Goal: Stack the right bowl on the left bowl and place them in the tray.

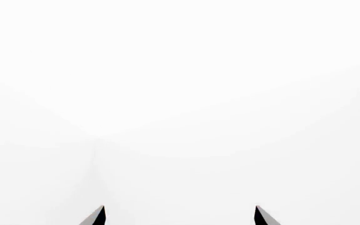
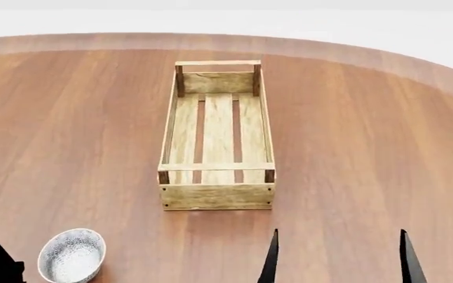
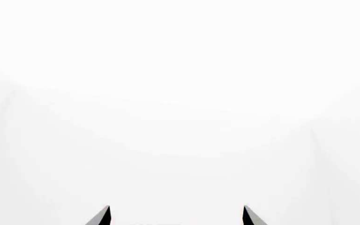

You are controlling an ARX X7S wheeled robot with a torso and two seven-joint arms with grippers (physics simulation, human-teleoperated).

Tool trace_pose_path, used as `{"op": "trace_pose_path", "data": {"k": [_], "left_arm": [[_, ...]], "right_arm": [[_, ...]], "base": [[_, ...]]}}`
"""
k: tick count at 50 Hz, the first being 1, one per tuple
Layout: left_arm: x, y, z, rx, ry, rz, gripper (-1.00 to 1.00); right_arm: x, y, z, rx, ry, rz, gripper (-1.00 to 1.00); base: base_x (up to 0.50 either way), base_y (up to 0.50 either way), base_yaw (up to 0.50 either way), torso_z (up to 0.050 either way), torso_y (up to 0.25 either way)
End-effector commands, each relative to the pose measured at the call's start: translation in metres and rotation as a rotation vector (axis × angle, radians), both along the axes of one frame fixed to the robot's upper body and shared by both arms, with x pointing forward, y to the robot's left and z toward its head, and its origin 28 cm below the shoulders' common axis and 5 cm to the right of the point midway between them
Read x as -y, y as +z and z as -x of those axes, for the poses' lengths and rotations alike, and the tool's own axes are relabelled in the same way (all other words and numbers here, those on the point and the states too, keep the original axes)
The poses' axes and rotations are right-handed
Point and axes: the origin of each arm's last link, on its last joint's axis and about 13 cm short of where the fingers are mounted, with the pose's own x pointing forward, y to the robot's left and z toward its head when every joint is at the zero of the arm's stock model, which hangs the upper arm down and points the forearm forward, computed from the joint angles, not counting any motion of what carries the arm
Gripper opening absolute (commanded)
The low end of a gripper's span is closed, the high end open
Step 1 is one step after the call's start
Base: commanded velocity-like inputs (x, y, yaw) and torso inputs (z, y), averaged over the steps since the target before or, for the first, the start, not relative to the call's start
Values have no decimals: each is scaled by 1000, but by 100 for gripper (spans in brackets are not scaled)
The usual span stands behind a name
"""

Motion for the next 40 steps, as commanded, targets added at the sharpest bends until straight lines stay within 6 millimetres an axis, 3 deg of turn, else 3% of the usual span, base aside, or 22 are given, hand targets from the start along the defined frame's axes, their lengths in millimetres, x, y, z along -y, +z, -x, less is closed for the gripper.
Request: {"op": "trace_pose_path", "data": {"k": [1, 21, 40], "left_arm": [[-1, 1, 0, 11, 18, -11, 100], [-2, 2, 2, 15, 19, -4, 100], [-3, 1, 1, 13, 20, -4, 100]], "right_arm": [[4, 2, -1, 1, -18, -19, 100], [-1, 1, 0, -6, 3, 54, 100], [-5, -1, 1, 1, 29, 74, 100]], "base": [[500, -199, 0, 0, 15], [500, -215, 0, 0, 0], [500, -73, 0, 0, 1]]}}
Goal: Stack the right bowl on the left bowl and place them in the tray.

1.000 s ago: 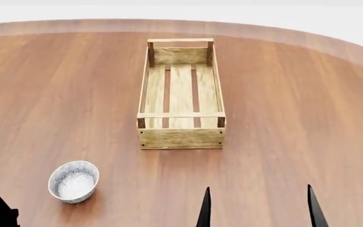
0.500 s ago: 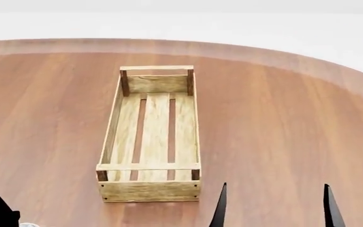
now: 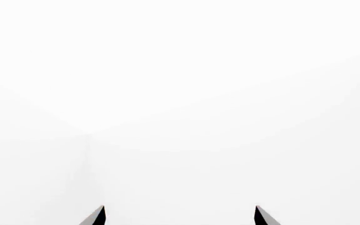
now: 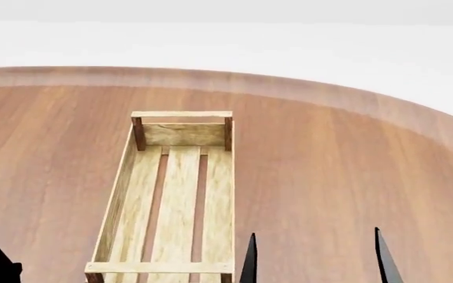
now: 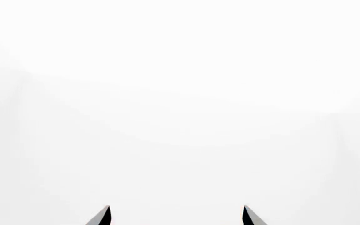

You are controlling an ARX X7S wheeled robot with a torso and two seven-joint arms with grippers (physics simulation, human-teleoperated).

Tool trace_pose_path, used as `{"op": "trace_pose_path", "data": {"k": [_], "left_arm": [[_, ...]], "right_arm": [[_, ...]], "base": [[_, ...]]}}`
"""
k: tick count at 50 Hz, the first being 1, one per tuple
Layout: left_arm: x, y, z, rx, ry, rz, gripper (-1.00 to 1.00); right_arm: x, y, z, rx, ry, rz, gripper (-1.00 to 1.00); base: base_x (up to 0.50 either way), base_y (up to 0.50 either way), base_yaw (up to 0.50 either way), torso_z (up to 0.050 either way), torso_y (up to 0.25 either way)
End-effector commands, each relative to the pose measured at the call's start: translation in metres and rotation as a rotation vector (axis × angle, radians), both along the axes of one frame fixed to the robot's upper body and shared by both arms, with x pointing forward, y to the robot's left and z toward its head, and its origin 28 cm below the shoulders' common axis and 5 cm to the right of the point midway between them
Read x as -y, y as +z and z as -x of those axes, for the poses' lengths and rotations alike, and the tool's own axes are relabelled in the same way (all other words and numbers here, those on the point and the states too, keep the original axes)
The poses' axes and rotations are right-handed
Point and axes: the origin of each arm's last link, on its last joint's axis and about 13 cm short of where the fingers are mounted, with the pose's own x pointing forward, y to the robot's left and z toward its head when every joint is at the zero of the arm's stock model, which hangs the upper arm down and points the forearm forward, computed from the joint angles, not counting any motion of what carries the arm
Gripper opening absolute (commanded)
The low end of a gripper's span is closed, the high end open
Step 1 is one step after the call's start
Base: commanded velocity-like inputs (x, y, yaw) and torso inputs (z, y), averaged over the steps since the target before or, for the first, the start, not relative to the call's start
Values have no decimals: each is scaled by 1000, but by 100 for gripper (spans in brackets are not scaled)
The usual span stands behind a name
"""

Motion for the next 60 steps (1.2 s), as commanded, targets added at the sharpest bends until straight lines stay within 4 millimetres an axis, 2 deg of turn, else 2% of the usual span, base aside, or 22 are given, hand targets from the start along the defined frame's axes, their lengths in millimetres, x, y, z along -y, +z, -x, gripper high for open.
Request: {"op": "trace_pose_path", "data": {"k": [1, 19, 60], "left_arm": [[-2, 1, 0, 11, 20, -8, 100], [-2, 2, 1, -25, -17, 16, 100], [-2, 5, 1, -44, -43, 50, 100]], "right_arm": [[-1, 0, 1, 13, 0, 24, 100], [-2, -1, 2, 3, 4, 22, 100], [0, -1, 2, 0, -2, 16, 100]], "base": [[501, -20, 0, 0, 0], [43, 1, 0, 0, 0], [0, 0, 0, 50, 0]]}}
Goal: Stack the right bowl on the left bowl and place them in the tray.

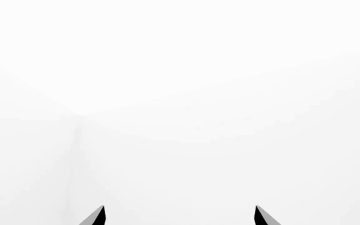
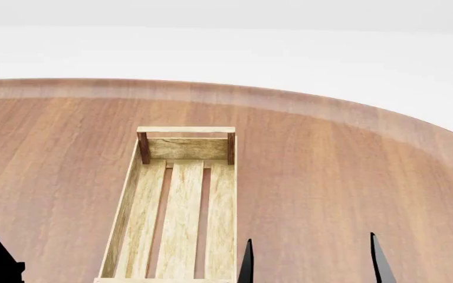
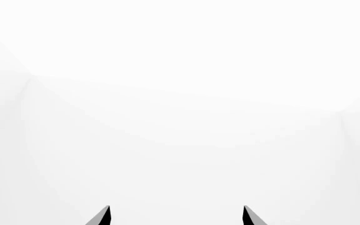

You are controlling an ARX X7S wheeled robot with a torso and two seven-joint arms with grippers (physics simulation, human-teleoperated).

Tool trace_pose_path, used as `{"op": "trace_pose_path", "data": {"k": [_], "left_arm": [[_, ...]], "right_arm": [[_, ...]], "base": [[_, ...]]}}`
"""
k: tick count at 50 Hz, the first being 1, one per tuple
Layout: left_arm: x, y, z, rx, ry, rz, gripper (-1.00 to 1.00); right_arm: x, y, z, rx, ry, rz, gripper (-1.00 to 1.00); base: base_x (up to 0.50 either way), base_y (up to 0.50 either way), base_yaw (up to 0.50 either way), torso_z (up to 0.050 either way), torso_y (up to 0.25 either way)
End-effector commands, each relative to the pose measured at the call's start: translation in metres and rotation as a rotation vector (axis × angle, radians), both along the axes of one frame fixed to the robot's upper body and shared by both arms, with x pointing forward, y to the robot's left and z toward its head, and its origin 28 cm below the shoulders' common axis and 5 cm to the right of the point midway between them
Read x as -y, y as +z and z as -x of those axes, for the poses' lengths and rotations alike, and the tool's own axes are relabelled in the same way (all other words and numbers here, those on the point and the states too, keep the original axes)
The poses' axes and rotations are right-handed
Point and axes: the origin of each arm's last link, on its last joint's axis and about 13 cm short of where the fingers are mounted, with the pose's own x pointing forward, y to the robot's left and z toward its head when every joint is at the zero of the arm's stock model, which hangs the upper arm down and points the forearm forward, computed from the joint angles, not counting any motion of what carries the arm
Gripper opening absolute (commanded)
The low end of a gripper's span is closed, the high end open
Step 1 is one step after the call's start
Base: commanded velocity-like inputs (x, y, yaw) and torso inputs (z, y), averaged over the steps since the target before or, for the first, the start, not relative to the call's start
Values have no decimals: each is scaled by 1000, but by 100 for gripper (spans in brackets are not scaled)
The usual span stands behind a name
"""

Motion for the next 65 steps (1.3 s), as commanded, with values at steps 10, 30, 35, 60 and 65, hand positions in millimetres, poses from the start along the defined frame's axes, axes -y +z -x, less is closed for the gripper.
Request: {"op": "trace_pose_path", "data": {"k": [10, 30, 35, 60, 65], "left_arm": [[-1, 2, 0, 10, 60, -39, 100], [-2, 1, 0, -7, 71, -35, 100], [-2, 1, 0, -7, 72, -34, 100], [-18, -2, -4, -67, 100, -23, 100], [-35, -1, -4, -111, 181, -56, 100]], "right_arm": [[1, 1, 0, 10, -12, 21, 100], [1, 0, 0, 7, -13, 22, 100], [0, 0, 0, 6, -13, 22, 100], [1, -1, -2, 2, -11, 20, 100], [2, 0, -2, 4, -14, 19, 100]], "base": [[0, 0, 0, 18, -24], [0, 0, 0, 15, -250], [0, 0, 0, 16, -250], [0, 0, 0, 8, -114], [0, 0, 0, 0, 0]]}}
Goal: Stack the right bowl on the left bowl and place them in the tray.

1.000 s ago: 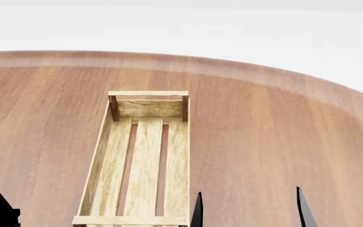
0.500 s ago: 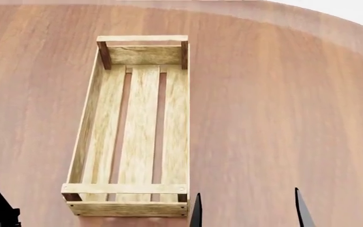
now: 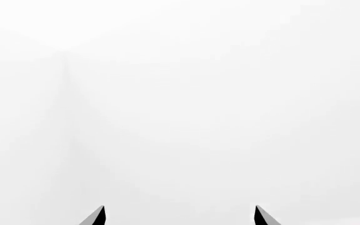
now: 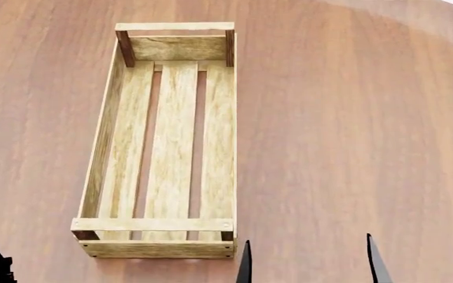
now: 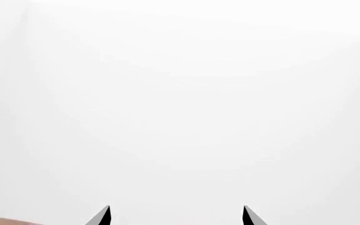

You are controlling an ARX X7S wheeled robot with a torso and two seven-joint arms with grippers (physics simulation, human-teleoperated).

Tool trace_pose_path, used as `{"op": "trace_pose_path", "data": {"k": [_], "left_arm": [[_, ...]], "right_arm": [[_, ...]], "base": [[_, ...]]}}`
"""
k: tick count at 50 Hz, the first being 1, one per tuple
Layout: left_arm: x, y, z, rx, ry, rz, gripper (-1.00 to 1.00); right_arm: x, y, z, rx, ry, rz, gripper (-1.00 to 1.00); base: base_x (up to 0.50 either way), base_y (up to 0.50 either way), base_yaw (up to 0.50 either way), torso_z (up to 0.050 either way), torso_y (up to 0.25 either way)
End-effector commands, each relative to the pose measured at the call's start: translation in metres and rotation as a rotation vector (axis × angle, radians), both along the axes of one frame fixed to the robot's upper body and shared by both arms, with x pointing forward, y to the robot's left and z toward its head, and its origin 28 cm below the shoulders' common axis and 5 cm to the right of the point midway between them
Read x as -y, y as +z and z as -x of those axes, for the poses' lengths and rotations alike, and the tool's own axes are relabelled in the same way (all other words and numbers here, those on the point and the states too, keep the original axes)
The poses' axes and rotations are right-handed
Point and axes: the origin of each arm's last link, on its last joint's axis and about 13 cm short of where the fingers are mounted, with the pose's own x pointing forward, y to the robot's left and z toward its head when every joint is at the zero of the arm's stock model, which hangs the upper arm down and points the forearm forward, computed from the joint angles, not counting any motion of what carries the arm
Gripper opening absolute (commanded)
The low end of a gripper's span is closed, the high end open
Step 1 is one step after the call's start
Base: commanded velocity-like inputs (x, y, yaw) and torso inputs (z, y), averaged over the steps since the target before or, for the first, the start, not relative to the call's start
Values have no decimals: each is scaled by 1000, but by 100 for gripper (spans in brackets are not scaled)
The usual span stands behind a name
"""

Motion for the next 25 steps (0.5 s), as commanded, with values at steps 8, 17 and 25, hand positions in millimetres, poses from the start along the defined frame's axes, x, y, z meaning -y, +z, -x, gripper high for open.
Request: {"op": "trace_pose_path", "data": {"k": [8, 17, 25], "left_arm": [[-54, -18, 7, -282, 138, 95, 100], [-72, -18, 12, -358, 172, 44, 100], [-80, -20, 18, -454, 100, 13, 100]], "right_arm": [[3, 0, -4, 5, -13, 12, 100], [2, -2, -5, 2, -2, 7, 100], [2, -2, -4, -1, 0, 6, 100]], "base": [[0, 0, 0, 0, 0], [0, 0, 0, 0, 0], [0, 0, 0, 0, 0]]}}
